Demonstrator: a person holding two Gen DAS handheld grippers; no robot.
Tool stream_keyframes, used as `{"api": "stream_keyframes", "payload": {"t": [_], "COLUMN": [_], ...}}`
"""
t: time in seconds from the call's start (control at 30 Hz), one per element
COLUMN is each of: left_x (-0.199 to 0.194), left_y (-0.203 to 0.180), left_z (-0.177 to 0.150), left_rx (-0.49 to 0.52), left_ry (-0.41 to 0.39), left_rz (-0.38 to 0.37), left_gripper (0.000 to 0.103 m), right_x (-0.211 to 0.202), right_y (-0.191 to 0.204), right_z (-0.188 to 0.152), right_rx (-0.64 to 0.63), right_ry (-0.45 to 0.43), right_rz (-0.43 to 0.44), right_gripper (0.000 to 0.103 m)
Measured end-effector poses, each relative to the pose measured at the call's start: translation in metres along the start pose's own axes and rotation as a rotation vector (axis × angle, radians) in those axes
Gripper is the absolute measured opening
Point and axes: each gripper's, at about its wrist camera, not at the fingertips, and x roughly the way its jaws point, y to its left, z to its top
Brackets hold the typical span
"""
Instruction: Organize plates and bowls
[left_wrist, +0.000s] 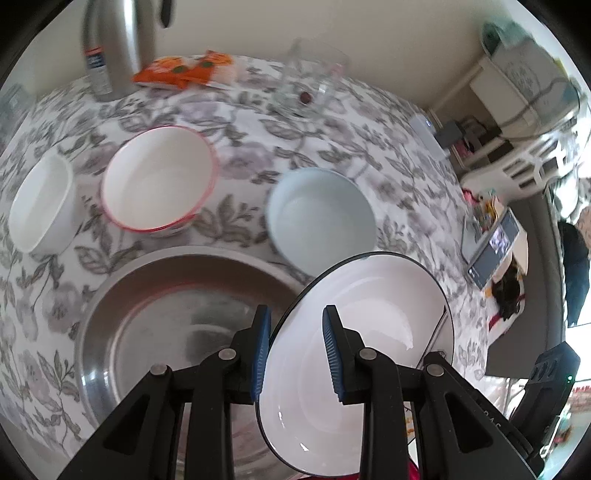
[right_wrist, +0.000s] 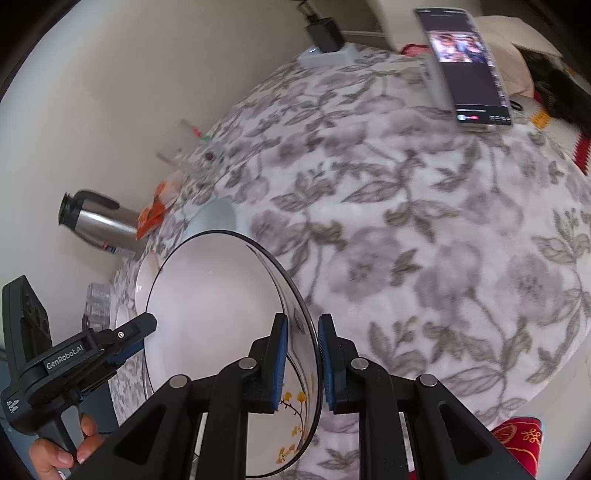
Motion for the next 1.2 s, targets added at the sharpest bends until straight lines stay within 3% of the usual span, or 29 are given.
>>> {"api": "stream_keyframes", "payload": {"t": [0.33, 0.73, 1.2], "left_x": [-0.018, -0.035, -0.029], "left_y": [0.067, 0.125, 0.152], "left_z": [-0.017, -0.035, -0.043], "left_rx": [-0.147, -0.255, -0.323], "left_ry": [-0.056, -0.107, -0.093], "left_rz": [-0.06, -0.056, -0.038], "left_gripper": [0.03, 0.03, 0.03], "right_x": [0.018, 0.034, 0.06], "right_y": [0.042, 0.091, 0.104], "right_z": [-0.021, -0.049, -0.057], "right_rx": [-0.087, -0.223, -0.296], "right_ry": [0.046, 0.08, 0.156], "right_rz": [0.002, -0.007, -0.004], "right_gripper": [0.018, 0.018, 0.018]}}
